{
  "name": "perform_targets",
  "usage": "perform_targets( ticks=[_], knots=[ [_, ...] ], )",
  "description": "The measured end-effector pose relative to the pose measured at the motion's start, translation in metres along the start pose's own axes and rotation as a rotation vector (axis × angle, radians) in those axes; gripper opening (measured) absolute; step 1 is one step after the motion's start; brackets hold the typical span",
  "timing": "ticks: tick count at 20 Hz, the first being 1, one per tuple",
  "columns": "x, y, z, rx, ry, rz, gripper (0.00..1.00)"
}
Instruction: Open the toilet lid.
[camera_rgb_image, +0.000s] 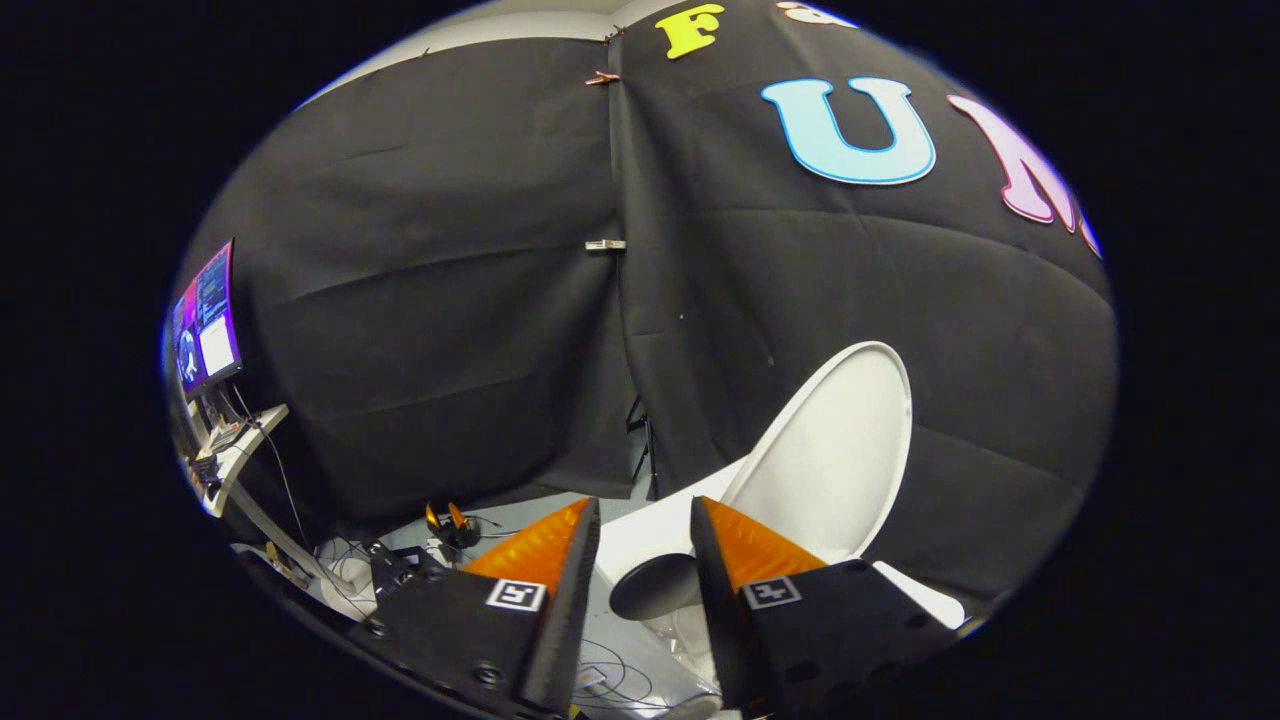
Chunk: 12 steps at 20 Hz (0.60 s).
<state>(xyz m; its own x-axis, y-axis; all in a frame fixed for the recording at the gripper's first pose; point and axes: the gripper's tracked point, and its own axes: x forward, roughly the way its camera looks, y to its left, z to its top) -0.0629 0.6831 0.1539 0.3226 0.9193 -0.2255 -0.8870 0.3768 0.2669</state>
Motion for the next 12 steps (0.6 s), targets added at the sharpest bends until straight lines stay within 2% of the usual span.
perform_targets(
  ticks=[2, 4, 7, 12],
  knots=[
    [0.000, 0.012, 0.000, -0.017, 0.011, 0.040, 0.81],
    [0.002, 0.011, 0.002, -0.061, 0.000, 0.019, 0.99],
    [0.001, 0.008, 0.012, -0.085, -0.034, -0.025, 0.99],
    [-0.020, 0.013, 0.055, -0.035, -0.155, -0.019, 1.00]
  ],
)
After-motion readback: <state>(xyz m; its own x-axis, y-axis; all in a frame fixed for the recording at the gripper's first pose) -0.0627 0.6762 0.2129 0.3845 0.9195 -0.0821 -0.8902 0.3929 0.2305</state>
